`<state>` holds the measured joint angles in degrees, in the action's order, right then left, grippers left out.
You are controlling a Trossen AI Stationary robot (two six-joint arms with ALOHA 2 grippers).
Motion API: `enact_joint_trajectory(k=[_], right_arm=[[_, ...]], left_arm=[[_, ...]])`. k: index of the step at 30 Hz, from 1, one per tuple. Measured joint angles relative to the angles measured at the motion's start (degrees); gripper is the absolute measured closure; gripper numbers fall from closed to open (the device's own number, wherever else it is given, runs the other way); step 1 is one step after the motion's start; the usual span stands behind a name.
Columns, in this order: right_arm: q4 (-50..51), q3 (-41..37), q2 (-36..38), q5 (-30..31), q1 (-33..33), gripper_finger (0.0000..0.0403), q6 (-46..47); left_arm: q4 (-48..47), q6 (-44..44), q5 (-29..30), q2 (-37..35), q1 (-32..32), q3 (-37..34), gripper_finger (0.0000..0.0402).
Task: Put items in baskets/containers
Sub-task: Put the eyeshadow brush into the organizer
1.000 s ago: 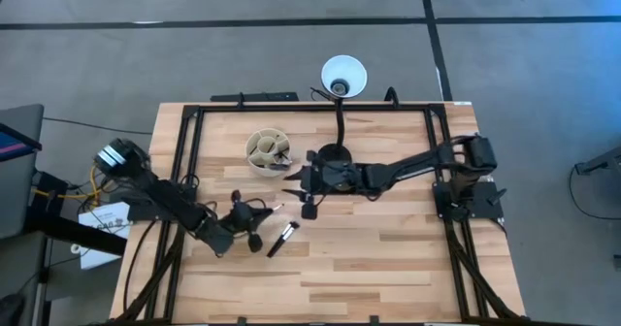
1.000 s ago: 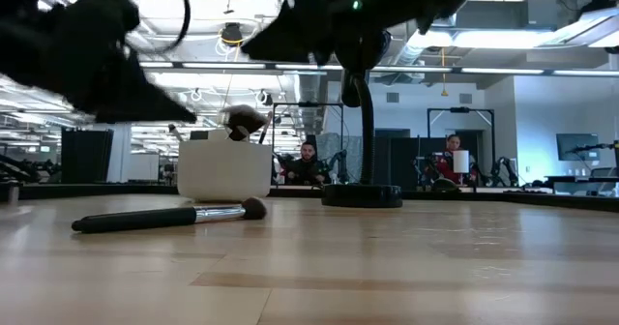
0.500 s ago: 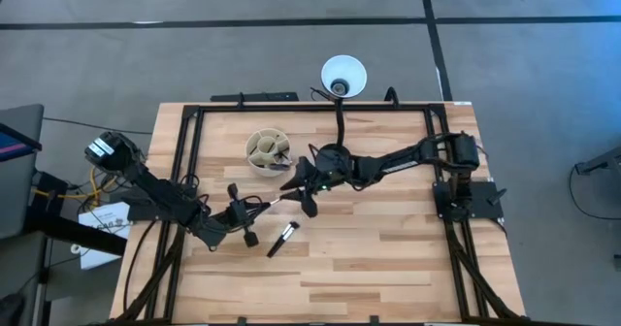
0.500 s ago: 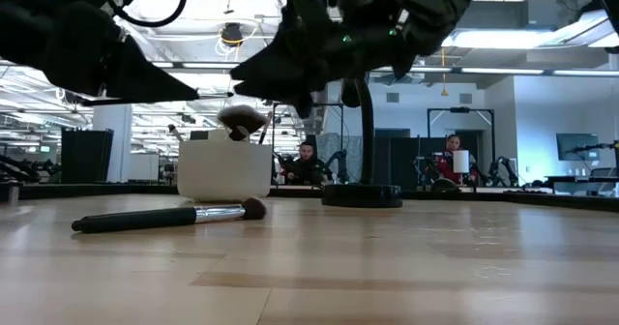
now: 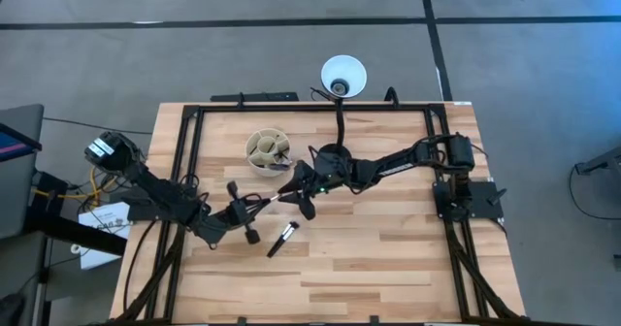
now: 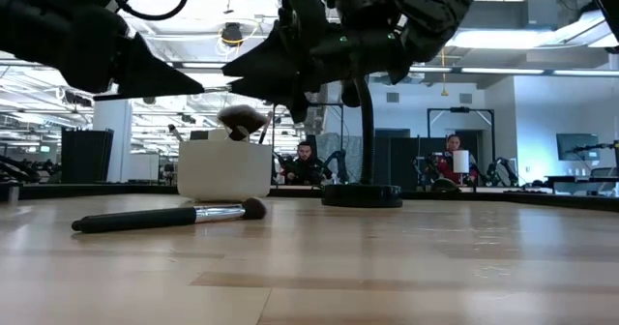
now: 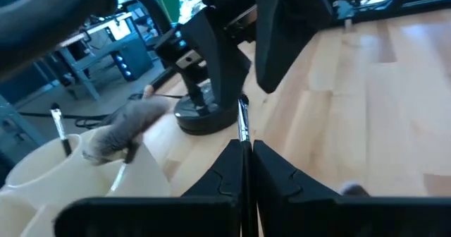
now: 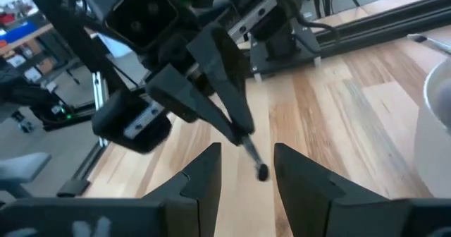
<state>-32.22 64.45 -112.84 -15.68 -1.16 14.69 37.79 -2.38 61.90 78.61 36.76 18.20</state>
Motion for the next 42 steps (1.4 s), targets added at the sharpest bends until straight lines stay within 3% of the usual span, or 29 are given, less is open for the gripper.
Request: enact_joint_trajectory(k=[7,14,26,35,42], right_arm=[[0.0,0.0,0.0,0.0,-0.1,0.0282,0.3],[0.4,0.0,0.0,0.2,-0.2,0.0289,0.1],[0.4,0.0,0.0,-1.5,-1.1,0.0396,-0.1],[0.4,0.0,0.0,-1.5,-1.1,0.0398,0.3],[2.6,0.0,0.1,-0.8,-1.0,0.0400,0.3]], left_arm=[[2.2,3.7,-4.7,0.0,-3.8,0.1,0.0388],[2.6,3.8,-5.0,0.0,-4.6,0.1,0.0388],[3.4,4.2,-5.1,0.0,-4.6,0.1,0.0383],[3.4,4.1,-5.1,0.0,-4.6,0.1,0.0373],[3.4,3.4,-4.6,0.0,-4.7,0.1,0.0333]])
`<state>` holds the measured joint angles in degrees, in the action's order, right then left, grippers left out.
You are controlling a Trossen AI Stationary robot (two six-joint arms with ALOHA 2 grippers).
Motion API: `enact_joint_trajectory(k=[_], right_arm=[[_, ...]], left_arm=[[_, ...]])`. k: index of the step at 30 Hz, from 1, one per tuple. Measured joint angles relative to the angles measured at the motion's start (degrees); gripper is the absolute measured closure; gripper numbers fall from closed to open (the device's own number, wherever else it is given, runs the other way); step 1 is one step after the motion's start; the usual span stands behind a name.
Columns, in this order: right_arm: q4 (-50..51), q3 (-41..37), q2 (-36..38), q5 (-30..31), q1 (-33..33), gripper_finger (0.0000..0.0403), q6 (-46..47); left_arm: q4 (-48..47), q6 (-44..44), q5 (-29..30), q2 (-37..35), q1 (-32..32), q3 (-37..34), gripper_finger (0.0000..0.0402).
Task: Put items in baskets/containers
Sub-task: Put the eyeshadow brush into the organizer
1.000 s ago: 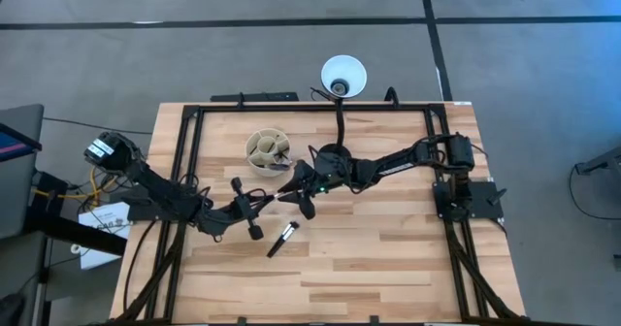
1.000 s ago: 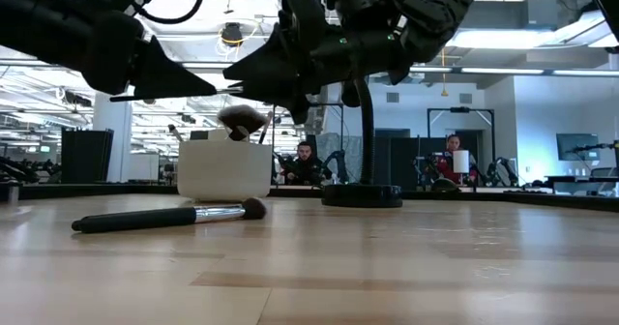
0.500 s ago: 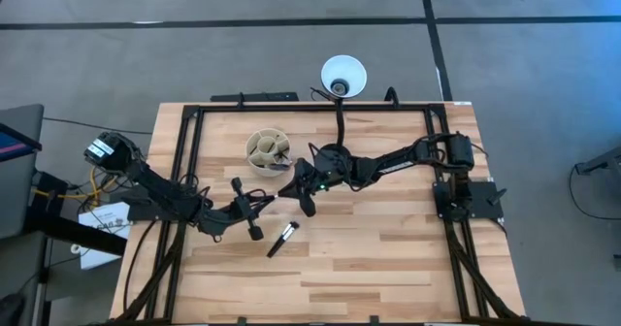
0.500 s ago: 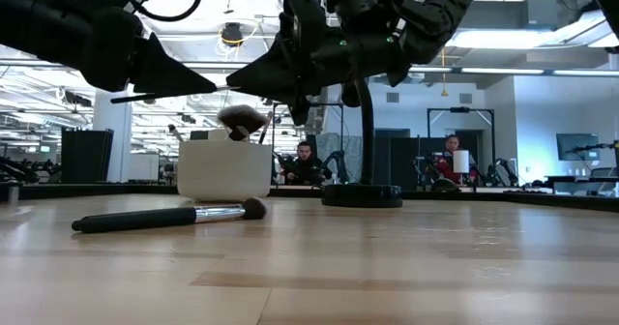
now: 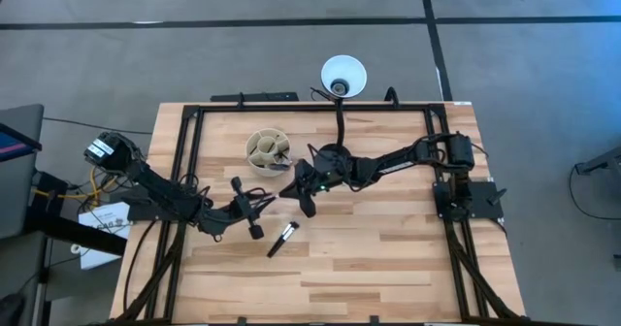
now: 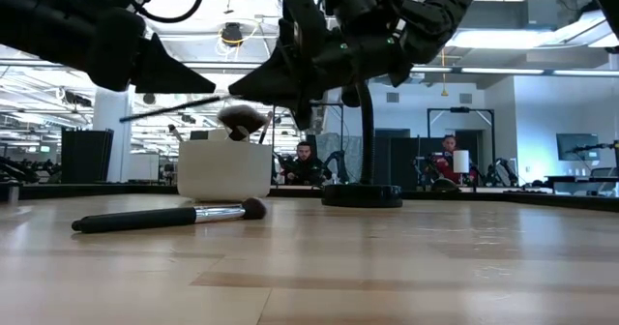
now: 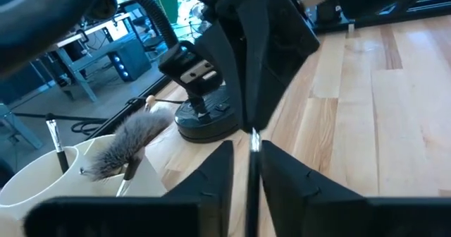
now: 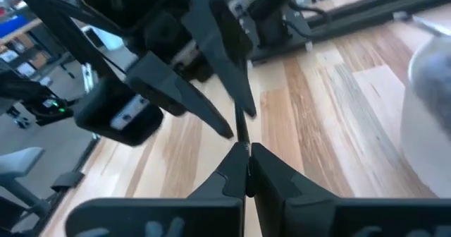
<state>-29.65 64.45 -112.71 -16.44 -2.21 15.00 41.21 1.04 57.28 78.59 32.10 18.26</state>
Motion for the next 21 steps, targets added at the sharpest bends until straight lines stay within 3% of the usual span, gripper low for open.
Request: enact_joint_trajectory(k=[8,15,21], right_arm=[[4.8,0.7,2.2,1.5,-0.2,0.0402,-1.7],[31.0,8.9,8.4,21.0,1.5,0.0402,-16.2],[44.0,17.1,11.7,30.4,1.4,0.0402,-21.9]], left_arm=[[0.5,-1.3,0.6,-0.7,0.0,0.0,0.0281],[0.4,-1.5,0.2,-6.4,0.7,0.0,0.0275],[0.5,-1.4,0.1,-9.0,1.7,0.0,0.0285]])
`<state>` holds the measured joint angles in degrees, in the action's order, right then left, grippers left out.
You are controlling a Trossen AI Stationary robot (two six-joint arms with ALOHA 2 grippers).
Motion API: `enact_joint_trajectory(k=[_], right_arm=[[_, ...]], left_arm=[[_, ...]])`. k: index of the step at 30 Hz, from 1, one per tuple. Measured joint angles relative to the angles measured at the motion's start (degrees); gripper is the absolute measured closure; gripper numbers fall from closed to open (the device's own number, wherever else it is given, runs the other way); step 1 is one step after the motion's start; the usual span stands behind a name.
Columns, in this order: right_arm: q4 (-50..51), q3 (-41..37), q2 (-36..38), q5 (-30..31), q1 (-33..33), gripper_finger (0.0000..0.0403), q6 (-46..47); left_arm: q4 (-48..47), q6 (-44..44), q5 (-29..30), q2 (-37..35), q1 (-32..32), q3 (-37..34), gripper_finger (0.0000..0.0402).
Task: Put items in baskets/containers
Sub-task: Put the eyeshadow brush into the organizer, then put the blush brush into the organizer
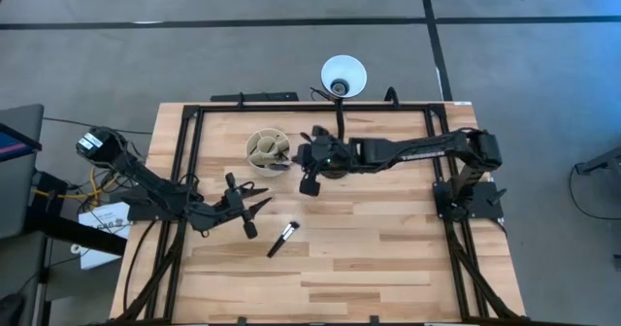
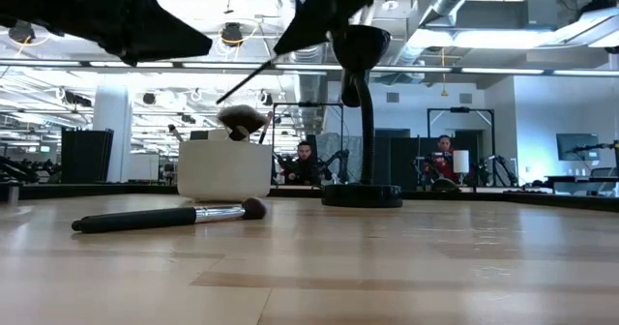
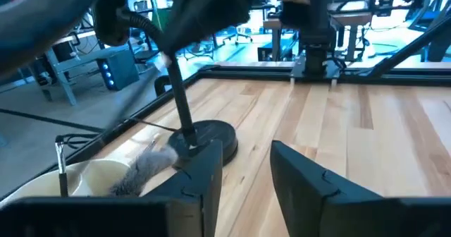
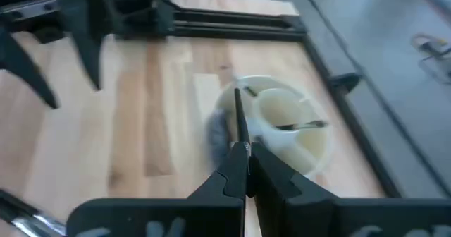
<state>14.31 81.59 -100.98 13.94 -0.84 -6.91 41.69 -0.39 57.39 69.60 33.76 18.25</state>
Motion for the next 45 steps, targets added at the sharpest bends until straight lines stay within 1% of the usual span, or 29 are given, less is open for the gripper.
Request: enact_joint_trajectory(k=[5,10,12,17,24,27,30,37,39,41,45], right_arm=[[3.6,3.7,0.7,3.8,-2.2,0.0402,-3.6],[10.9,4.8,-0.5,4.0,-6.2,0.0403,-3.1],[12.4,4.7,-0.7,2.8,-7.5,0.0403,-2.0],[12.1,4.8,-2.5,-1.7,-9.1,0.0403,-0.7],[13.5,4.7,-4.4,-5.2,-9.4,0.0403,-1.6],[12.2,4.9,-5.0,-7.3,-9.4,0.0401,-1.7],[12.4,4.7,-5.5,-7.7,-9.4,0.0388,-1.9],[10.5,4.8,-6.2,-7.5,-9.4,0.0331,-3.2],[9.3,4.8,-6.2,-6.7,-9.4,0.0319,-3.2],[8.4,4.9,-6.0,-6.5,-9.2,0.0310,-3.2],[9.5,7.0,-5.9,-6.3,-7.8,0.0298,-3.2]], left_arm=[[-0.4,0.1,0.0,0.3,0.0,-0.2,0.0290],[-0.5,0.1,0.0,0.3,0.0,-0.2,0.0293],[-0.5,0.1,0.0,0.3,0.0,-0.2,0.0294],[-0.5,0.1,0.0,0.3,0.0,-0.2,0.0294],[-0.7,0.1,0.0,0.3,0.0,-0.3,0.0294],[-0.7,0.1,0.0,0.3,0.0,-0.3,0.0294],[-0.7,0.1,0.0,0.3,0.0,-0.3,0.0294],[-0.7,0.1,-0.1,0.3,0.0,-0.3,0.0294],[-0.7,-0.5,-1.1,0.3,-0.1,-0.3,0.0294],[-0.8,-3.7,-3.3,0.3,0.0,-0.3,0.0294],[-0.8,-12.9,-12.2,1.0,0.0,-0.3,0.0294]])
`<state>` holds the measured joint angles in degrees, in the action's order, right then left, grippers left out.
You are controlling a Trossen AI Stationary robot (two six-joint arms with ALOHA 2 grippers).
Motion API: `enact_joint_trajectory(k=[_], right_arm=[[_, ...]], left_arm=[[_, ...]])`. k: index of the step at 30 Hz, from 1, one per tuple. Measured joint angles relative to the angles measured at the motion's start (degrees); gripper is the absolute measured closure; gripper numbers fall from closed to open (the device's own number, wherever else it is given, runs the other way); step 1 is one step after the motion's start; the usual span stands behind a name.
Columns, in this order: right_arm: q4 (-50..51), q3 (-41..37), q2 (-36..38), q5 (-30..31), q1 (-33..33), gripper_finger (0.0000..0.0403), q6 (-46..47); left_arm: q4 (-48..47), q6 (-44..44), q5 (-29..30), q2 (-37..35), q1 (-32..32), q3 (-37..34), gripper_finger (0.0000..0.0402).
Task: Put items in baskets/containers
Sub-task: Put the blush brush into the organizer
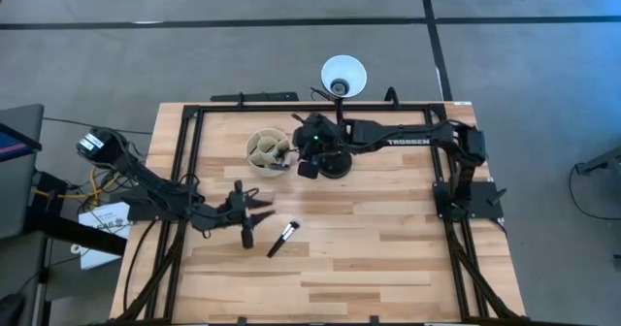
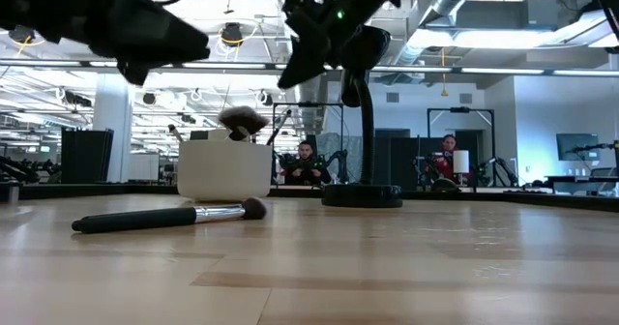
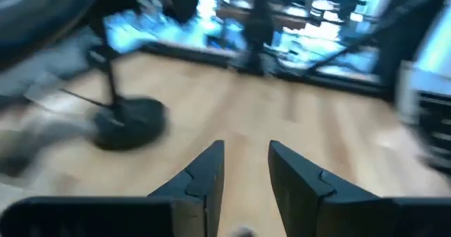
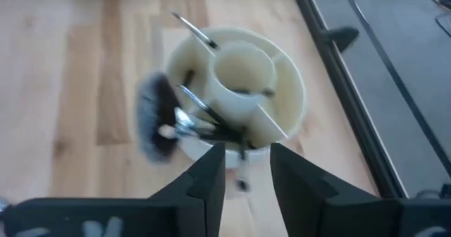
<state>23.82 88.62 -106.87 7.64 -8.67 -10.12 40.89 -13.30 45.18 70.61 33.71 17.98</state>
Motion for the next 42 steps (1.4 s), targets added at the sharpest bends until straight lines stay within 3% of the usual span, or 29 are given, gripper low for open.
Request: enact_joint_trajectory(k=[4,10,19,32,42], right_arm=[[1.8,2.7,0.1,0.0,2.5,0.0294,0.0],[9.1,7.3,0.1,-0.1,6.7,0.0294,0.0],[17.5,9.4,0.1,-0.1,10.6,0.0294,0.2],[22.2,9.5,0.1,-0.1,11.3,0.0294,2.7],[22.0,9.5,0.1,-0.2,11.3,0.0294,2.7]], left_arm=[[0.0,-6.7,-6.2,5.3,0.0,0.0,0.0294],[0.2,-14.1,-6.3,18.5,0.0,2.2,0.0278],[0.3,-15.6,-6.4,32.6,0.4,10.8,0.0251],[1.7,-18.7,-4.6,40.3,0.4,12.3,0.0266],[0.7,-18.6,-8.2,39.4,-1.4,12.2,0.0338]])
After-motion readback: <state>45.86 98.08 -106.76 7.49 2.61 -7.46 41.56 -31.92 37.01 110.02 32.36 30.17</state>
